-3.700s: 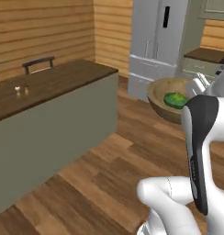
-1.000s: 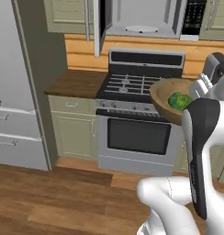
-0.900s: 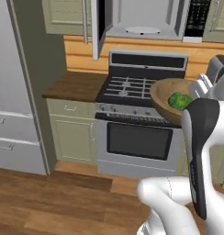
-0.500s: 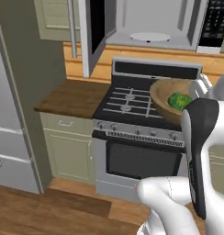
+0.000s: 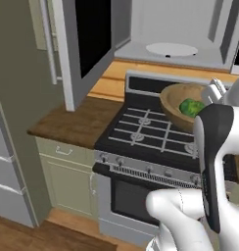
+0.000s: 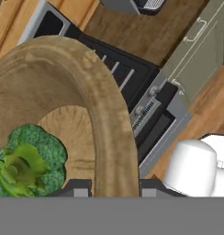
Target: Pick the broccoli from the sink and place it in the bowl. Then pick the bowl and place it in the microwave. Then close the microwave door and press the start button.
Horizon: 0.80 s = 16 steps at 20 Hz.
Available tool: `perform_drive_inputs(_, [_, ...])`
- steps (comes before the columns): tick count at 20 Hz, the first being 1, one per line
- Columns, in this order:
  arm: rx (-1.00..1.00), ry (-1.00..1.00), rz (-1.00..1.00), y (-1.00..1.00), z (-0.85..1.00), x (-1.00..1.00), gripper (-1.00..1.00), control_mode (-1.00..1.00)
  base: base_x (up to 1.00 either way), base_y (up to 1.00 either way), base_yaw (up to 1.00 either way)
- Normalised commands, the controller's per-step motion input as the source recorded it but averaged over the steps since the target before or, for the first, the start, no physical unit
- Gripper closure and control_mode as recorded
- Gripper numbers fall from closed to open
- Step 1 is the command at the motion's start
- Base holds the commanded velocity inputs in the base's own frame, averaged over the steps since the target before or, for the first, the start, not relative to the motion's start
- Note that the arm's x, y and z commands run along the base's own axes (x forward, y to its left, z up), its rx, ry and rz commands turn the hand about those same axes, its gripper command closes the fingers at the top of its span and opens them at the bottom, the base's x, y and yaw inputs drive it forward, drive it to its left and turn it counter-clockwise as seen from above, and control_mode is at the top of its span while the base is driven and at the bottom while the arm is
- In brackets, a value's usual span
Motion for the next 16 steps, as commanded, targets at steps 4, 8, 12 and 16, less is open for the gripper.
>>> perform_drive_inputs(4, [0.00, 0.00, 0.00, 0.00, 0.00, 0.00, 1.00, 1.00, 0.69, -0.08, 0.32])
perform_drive_inputs(8, [0.00, 0.00, 0.00, 0.00, 0.00, 0.00, 1.00, 1.00, 0.62, -0.24, 0.33])
perform_drive_inputs(12, [0.00, 0.00, 0.00, 0.00, 0.00, 0.00, 1.00, 1.00, 0.28, -0.16, 0.19])
perform_drive_inputs(16, [0.00, 0.00, 0.00, 0.00, 0.00, 0.00, 1.00, 1.00, 0.00, -0.08, 0.13])
